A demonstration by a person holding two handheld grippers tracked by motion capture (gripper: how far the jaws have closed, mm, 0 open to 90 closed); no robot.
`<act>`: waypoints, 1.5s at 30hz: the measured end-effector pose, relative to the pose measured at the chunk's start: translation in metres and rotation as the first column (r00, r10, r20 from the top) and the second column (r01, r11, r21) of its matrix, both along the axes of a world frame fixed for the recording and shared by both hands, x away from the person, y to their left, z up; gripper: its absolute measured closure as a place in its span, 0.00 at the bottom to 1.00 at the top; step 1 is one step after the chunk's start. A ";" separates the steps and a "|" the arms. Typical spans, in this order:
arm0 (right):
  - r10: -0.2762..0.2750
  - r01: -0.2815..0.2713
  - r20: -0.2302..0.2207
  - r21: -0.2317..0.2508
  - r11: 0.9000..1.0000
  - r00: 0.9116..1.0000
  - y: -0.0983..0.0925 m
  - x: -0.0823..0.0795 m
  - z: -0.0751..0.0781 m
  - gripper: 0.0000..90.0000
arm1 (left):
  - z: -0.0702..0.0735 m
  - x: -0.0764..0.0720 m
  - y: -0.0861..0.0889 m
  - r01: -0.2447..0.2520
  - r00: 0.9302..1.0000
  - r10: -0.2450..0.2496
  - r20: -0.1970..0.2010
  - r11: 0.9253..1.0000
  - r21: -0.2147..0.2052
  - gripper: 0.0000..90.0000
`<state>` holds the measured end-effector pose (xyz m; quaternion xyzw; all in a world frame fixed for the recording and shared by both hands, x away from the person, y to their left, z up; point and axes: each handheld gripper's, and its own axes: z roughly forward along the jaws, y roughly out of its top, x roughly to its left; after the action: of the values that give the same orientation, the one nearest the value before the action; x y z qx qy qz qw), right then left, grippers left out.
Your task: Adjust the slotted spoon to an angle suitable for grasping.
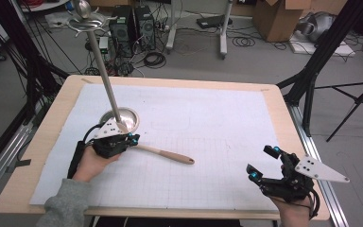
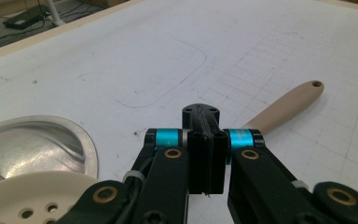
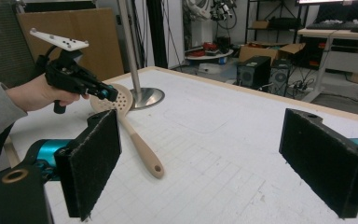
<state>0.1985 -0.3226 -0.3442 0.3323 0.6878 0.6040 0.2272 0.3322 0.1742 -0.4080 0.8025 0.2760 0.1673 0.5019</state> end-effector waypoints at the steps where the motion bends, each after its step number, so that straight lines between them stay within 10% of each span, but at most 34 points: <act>1: 0.008 -0.008 0.001 -0.001 1.000 1.000 -0.001 0.000 0.000 0.13 | 0.000 0.000 -0.002 -0.001 1.000 0.001 -0.001 1.000 -0.011 1.00; 25: 0.026 -0.026 0.005 -0.003 1.000 1.000 0.000 0.000 0.001 0.13 | -0.024 0.025 -0.019 -0.038 0.996 0.045 -0.073 0.995 0.091 1.00; 45: 0.029 -0.029 0.008 -0.009 1.000 1.000 0.001 0.001 0.001 0.13 | -0.035 0.030 -0.025 -0.061 0.989 0.087 -0.122 0.977 0.204 1.00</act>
<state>0.1995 -0.3215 -0.3428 0.3187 0.6943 0.6056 0.2226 0.3620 0.1496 -0.4433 0.8470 0.3196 0.1602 0.3933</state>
